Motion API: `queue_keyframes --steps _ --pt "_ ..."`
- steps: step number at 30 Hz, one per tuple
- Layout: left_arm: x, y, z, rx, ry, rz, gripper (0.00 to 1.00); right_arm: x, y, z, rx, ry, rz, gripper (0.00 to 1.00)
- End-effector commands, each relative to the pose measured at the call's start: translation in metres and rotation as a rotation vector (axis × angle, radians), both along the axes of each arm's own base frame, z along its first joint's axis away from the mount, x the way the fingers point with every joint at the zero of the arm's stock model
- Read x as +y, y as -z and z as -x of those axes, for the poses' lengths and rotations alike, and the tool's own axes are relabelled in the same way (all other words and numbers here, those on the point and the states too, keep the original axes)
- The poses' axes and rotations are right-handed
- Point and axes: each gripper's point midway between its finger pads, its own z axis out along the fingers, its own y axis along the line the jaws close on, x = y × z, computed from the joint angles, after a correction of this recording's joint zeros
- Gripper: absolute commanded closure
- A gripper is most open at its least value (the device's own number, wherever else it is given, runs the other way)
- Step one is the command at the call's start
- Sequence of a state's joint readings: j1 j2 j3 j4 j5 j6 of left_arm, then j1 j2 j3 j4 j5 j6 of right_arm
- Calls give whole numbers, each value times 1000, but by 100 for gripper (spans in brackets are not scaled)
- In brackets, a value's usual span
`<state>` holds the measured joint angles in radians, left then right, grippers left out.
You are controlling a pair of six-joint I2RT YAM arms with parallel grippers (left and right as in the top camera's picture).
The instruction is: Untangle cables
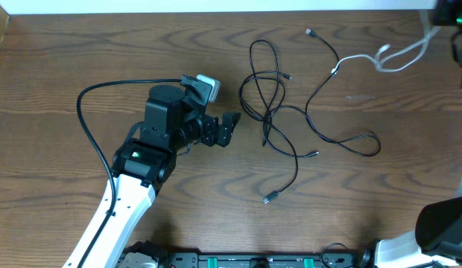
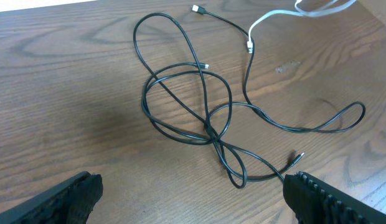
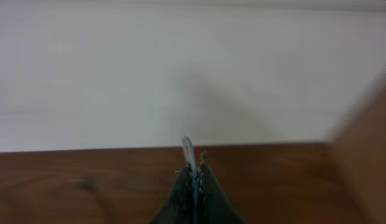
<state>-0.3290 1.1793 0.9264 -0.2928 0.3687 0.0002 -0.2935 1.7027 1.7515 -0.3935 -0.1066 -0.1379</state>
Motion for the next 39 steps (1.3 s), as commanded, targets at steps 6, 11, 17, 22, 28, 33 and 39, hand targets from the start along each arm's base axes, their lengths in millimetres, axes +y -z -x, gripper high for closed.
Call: queue_keyframes --steps 6,11,17,22,28,33,39 --pt "-2 -9 -2 -13 11 8 2 -124 -12 58 68 391 210 99" --pt "-2 -9 -2 -12 11 8 2 -181 -15 94 66 521 209 99" --pt "-2 -9 -2 -13 11 8 2 -221 -20 130 29 585 150 99" --pt "-2 -9 -2 -13 11 8 2 -204 -32 129 -96 421 -67 99" --pt "-2 -9 -2 -13 11 8 2 -155 -59 103 -242 143 -268 99" --pt "-2 -9 -2 -13 11 8 2 -116 -75 77 -290 25 -296 99" --pt "-2 -9 -2 -12 11 8 2 -65 -104 49 -386 -91 -359 99"
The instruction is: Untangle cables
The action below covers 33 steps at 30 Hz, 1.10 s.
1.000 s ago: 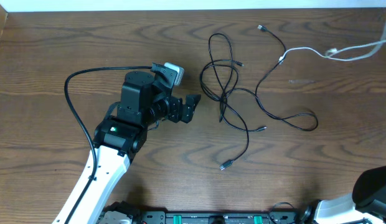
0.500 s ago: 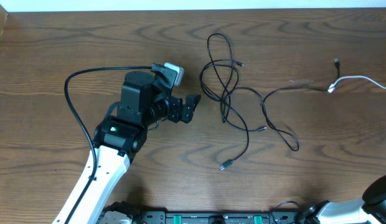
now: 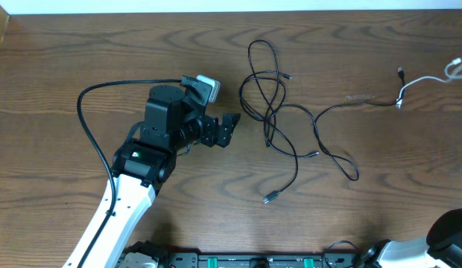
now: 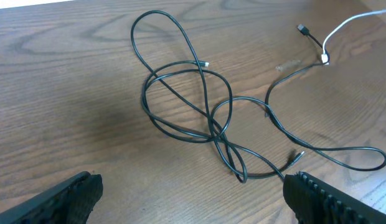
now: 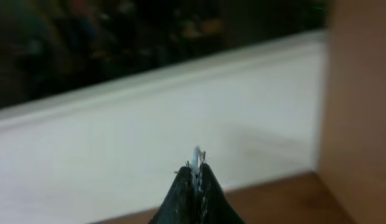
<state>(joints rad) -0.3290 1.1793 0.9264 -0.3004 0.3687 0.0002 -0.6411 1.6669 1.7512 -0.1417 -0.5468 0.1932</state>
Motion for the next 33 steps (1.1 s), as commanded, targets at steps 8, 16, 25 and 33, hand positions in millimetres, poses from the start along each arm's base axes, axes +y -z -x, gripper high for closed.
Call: queue_keyframes --steps 8,16,25,33 --pt "-2 -10 -3 -20 11 10 2 102 -78 -19 -266 -249 -186 99" --pt "-2 -10 -3 -20 11 10 2 172 -83 -32 -282 -384 -129 99" --pt "-2 -10 -3 -20 11 10 2 210 0 -55 19 -389 -86 99" --pt "-2 -10 -3 -20 11 10 2 246 0 -65 -10 -442 -5 99"
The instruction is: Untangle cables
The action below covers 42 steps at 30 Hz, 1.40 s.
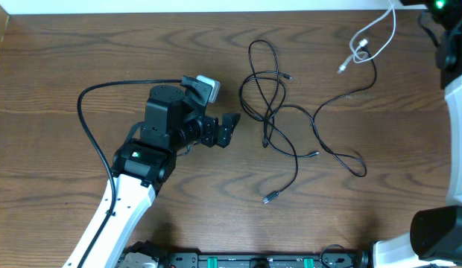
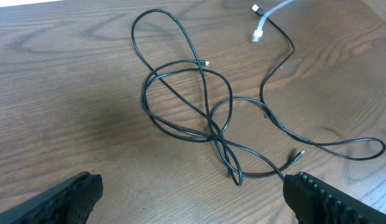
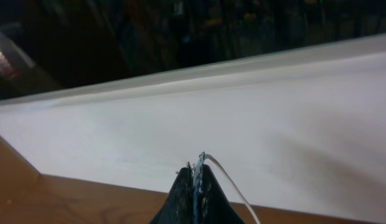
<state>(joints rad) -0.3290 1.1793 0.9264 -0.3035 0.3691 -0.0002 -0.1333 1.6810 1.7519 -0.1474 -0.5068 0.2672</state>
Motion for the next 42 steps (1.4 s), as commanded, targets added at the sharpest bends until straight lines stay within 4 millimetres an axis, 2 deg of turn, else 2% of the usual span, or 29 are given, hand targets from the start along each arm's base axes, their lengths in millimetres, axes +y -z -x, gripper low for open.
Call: queue_keyframes --steps 1,5,10,13,18,22,26,31,33,42 --pt "-2 -11 -3 -23 10 11 2 -1 -15 -4 -80 35 65 99" --pt "-2 -11 -3 -22 11 11 2 -16 -35 -1 -144 107 75 99" --pt "-2 -11 -3 -22 11 11 2 -59 -46 9 -172 261 164 99" --pt "-2 -11 -3 -22 11 11 2 -93 -45 18 -149 376 249 99" --pt "-2 -11 -3 -22 11 11 2 -162 -27 36 -36 612 425 99" --pt "-2 -11 -3 -22 11 11 2 -220 -10 60 90 792 571 99" --pt "-2 -11 -3 -22 11 11 2 -262 -2 82 168 892 665 99" --pt "-2 -11 -3 -22 11 11 2 -319 13 114 259 997 674 99" --pt "-2 -11 -3 -22 11 11 2 -344 23 129 306 1041 666 99" --pt "-2 -9 -2 -13 11 8 2 -431 73 185 482 1175 618 99"
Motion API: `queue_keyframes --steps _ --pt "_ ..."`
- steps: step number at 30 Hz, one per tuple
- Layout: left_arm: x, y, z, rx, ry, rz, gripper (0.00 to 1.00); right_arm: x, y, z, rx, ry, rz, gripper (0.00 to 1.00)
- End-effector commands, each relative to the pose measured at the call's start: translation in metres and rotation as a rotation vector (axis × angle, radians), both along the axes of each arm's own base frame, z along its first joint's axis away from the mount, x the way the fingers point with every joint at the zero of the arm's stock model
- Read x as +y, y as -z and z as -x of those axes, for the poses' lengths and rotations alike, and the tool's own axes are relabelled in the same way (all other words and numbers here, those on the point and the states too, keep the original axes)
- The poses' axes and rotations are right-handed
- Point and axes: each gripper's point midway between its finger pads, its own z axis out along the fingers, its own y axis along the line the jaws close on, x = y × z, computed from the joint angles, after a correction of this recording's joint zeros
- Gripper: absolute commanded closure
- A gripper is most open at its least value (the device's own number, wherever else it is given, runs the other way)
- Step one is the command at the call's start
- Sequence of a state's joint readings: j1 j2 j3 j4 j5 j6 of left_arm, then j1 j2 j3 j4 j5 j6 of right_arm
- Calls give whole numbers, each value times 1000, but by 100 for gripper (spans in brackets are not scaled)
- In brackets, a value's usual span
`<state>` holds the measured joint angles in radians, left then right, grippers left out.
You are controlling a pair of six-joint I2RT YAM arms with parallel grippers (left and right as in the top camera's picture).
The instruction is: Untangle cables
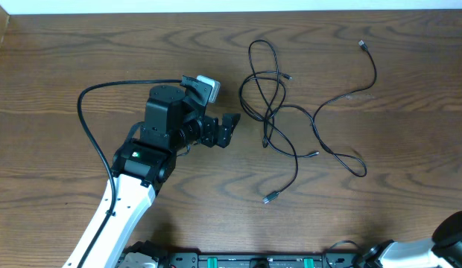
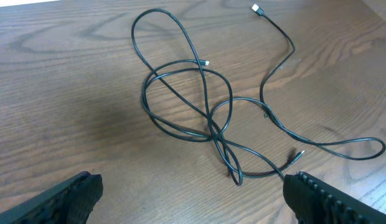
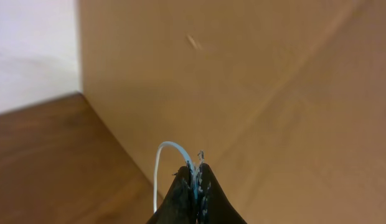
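Observation:
Black cables (image 1: 264,97) lie tangled at the table's middle, also seen in the left wrist view as black cables (image 2: 193,99). One black strand runs right and ends in a plug (image 1: 362,45). My left gripper (image 1: 229,128) rests open just left of the tangle, and in its own view the left gripper (image 2: 193,190) has nothing between its wide-apart fingers. My right gripper (image 3: 196,171) is shut on a white cable (image 3: 157,168) that curls out of it. That gripper and the white cable are out of the overhead view.
The left arm's own black lead (image 1: 86,112) loops over the table's left side. A white wall strip (image 1: 216,6) borders the far edge. In the right wrist view a tan panel (image 3: 274,93) stands close behind the fingers. Part of the right arm's base (image 1: 454,227) shows bottom right.
The white cable and the right arm, then over the table's far right corner, are gone from the overhead view. The black strand's plug now lies alone on the table. My left arm has not moved.
At first my right gripper held the white cable at the far right, joined to a black strand. Then the cable was at the right edge and the strand stretched out. Then it hung over the far right corner, and now it is off the table, apart from the strand.

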<state>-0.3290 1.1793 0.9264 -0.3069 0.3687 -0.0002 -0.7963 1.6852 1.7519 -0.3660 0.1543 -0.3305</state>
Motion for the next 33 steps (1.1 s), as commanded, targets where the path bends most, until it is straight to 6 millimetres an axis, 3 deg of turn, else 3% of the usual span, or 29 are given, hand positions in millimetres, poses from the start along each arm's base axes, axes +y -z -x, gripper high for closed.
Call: queue_keyframes --steps 1,10,13,15,17,19,22,25,26,27,33 --pt "-2 -9 -2 -14 11 8 2 -34 24 18 43 58 -26 99" --pt "-2 -9 -2 -16 11 9 2 -90 81 57 95 169 -115 97" --pt "-2 -9 -2 -16 11 9 2 -97 99 59 67 159 -176 60" --pt "-2 -9 -2 -16 11 9 2 -95 104 56 56 132 -201 44" --pt "-2 -9 -2 -16 11 9 2 -92 106 51 48 99 -216 36" --pt "-2 -9 -2 -16 11 9 2 -86 106 43 34 50 -231 34" --pt "-2 -9 -2 -16 11 9 2 -71 109 26 13 -53 -274 36" --pt "-2 -9 -2 -16 11 8 2 -42 116 1 -9 -206 -350 36" --pt "-2 -9 -2 -16 10 8 2 -28 118 -8 -16 -267 -384 36" --pt "0 -9 -3 -18 -2 0 2 -1 123 -25 -24 -372 -450 37" --pt "20 -5 -15 -40 -112 -75 2 87 141 -68 27 -593 -625 37"
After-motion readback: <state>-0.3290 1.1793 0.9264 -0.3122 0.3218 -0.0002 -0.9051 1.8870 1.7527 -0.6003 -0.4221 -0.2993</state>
